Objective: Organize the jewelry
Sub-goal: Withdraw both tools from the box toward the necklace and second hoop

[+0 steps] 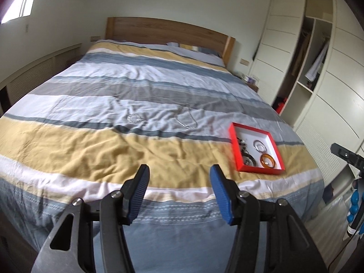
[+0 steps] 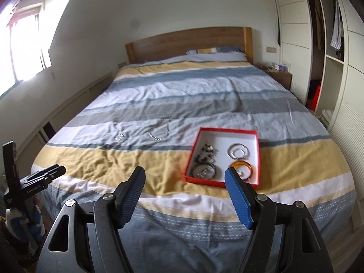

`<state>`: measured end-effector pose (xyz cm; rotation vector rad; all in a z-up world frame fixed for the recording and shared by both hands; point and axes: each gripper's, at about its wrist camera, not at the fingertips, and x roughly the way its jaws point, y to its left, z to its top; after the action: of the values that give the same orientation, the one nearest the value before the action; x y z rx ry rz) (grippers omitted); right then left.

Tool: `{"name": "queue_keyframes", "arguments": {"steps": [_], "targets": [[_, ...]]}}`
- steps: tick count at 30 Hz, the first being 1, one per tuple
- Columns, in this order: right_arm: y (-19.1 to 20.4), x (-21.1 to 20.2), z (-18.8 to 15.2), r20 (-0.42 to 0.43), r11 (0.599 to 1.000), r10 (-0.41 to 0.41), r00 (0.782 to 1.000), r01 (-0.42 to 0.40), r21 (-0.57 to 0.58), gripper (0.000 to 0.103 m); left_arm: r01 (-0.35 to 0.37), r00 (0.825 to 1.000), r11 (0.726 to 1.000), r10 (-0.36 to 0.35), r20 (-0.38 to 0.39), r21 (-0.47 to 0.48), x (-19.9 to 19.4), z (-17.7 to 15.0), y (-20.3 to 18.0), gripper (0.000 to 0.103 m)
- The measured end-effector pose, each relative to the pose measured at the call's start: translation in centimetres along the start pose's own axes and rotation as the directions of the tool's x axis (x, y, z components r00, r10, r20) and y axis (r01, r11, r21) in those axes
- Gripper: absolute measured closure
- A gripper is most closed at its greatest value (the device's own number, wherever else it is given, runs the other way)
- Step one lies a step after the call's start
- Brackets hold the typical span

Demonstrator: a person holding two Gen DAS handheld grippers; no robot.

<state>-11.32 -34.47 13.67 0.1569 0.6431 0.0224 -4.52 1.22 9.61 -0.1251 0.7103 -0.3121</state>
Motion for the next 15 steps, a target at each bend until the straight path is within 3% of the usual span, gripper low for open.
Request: {"name": "queue_keyframes", "arguments": {"steps": [8,15], "targets": [[2.6,1.6,1.2,-0.015,0.998,0.040,0.999,-0.041,-0.044,0.025,-0.063,0.998,0.996,0.063,-0.003,-0.055,0.5,0.7,4.0,0.048],[3.9,7.5,2.1,-0.119,0.996,0.043,0.992,-0.052,-0.076,0.023,-0.105,0.994,0.994,0.103,-0.042,-0.041,4.1,1.2,6.9,0.047]]}}
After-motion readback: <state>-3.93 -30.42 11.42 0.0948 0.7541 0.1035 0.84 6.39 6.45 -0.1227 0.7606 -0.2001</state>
